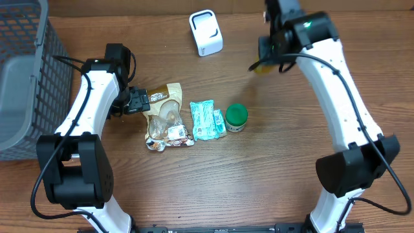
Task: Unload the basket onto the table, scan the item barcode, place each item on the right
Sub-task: 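Lift the yellow bottle and carry it to the white scanner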
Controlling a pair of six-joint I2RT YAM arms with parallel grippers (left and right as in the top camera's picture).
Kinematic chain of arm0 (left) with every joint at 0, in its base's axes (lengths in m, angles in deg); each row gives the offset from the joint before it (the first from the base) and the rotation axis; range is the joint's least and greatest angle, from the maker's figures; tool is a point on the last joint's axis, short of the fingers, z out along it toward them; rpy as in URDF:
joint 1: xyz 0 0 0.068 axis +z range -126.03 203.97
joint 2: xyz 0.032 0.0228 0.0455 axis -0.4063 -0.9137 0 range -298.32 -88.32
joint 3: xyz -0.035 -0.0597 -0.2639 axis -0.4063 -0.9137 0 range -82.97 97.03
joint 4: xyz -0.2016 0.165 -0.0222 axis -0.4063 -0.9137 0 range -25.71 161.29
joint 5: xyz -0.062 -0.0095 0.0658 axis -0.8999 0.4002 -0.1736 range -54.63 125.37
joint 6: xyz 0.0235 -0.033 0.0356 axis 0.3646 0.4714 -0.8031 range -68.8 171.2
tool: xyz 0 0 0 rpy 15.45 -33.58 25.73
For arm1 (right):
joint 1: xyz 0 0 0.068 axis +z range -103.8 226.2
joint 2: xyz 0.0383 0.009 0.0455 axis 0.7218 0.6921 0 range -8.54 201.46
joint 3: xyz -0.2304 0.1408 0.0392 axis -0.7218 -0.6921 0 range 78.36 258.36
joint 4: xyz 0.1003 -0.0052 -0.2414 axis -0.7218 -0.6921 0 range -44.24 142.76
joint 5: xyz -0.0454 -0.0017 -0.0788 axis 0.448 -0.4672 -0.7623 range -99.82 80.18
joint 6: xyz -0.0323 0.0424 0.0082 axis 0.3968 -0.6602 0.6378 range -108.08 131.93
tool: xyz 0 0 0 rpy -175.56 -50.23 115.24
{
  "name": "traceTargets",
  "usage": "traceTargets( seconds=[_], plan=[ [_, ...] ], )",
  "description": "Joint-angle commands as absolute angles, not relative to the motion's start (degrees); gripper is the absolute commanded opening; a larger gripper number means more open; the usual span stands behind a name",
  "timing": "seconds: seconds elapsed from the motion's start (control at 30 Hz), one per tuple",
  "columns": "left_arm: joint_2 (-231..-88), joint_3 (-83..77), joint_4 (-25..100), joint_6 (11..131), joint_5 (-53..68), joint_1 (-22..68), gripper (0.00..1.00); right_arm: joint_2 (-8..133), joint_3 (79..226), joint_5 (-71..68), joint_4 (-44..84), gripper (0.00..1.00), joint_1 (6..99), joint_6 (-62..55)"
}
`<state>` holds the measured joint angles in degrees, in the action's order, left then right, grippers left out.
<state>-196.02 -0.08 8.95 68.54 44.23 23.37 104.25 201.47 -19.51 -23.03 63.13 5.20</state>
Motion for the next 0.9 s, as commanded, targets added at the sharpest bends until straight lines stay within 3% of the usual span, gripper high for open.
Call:
traceTargets(
  seconds=[0.0, 0.3, 0.53, 0.87],
  plan=[
    [-196.41, 0.75, 8.99, 67.47, 44.78, 23.53, 1.0, 103.66, 209.53, -20.67, -21.89, 0.24, 64.0, 10.27],
    [-196.41, 0.75, 8.99, 67.47, 44.78, 23.53, 1.0, 103.84, 213.25, -20.94, -13.19, 0.24, 70.95, 29.97],
    [-196.41, 0.77, 8.99, 67.47, 44.78, 23.53, 1.0, 105.58, 212.66, -24.24, -5.78, 0.25, 73.97, 34.54],
    [-196.41, 0.77, 9.01, 67.47, 44.78, 23.53, 0.99, 112.77, 212.62, -29.28, 5.41, 0.26, 76.46, 49.77]
  ],
)
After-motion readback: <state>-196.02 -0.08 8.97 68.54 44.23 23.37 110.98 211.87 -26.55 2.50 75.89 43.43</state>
